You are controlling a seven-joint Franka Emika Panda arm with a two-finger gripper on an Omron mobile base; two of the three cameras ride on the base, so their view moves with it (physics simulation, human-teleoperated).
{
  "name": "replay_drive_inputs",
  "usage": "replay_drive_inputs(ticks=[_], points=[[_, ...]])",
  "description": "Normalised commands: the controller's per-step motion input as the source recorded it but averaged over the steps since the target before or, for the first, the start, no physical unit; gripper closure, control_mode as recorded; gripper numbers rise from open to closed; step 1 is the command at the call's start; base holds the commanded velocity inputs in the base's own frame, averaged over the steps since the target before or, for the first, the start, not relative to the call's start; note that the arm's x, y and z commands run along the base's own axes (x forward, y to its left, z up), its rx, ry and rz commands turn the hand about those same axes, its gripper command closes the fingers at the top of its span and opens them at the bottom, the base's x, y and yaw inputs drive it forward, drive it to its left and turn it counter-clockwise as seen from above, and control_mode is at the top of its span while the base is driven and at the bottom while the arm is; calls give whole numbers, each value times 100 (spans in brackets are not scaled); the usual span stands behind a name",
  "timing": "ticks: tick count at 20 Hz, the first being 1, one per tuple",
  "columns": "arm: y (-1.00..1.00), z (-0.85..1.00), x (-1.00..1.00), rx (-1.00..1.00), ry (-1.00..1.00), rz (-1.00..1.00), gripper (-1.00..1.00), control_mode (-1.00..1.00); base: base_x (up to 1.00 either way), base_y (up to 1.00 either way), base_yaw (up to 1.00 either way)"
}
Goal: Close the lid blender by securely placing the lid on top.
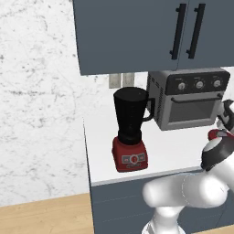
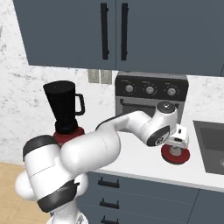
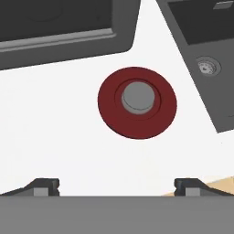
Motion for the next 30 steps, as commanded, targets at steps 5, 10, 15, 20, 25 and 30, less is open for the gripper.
replay_drive_inputs(ticks=[5, 10, 15, 20, 25, 30], points=[[-37, -3, 26, 15, 0, 0, -100, -100, 0, 0, 0], [-28, -8, 21, 14, 0, 0, -100, -100, 0, 0, 0], [-11, -13, 15, 9, 0, 0, -100, -100, 0, 0, 0], [-1, -20, 14, 4, 0, 0, -100, -100, 0, 0, 0], [0, -26, 4, 0, 1, 0, -100, -100, 0, 0, 0], [0, -29, 0, 0, 4, 1, -100, -100, 0, 0, 0]])
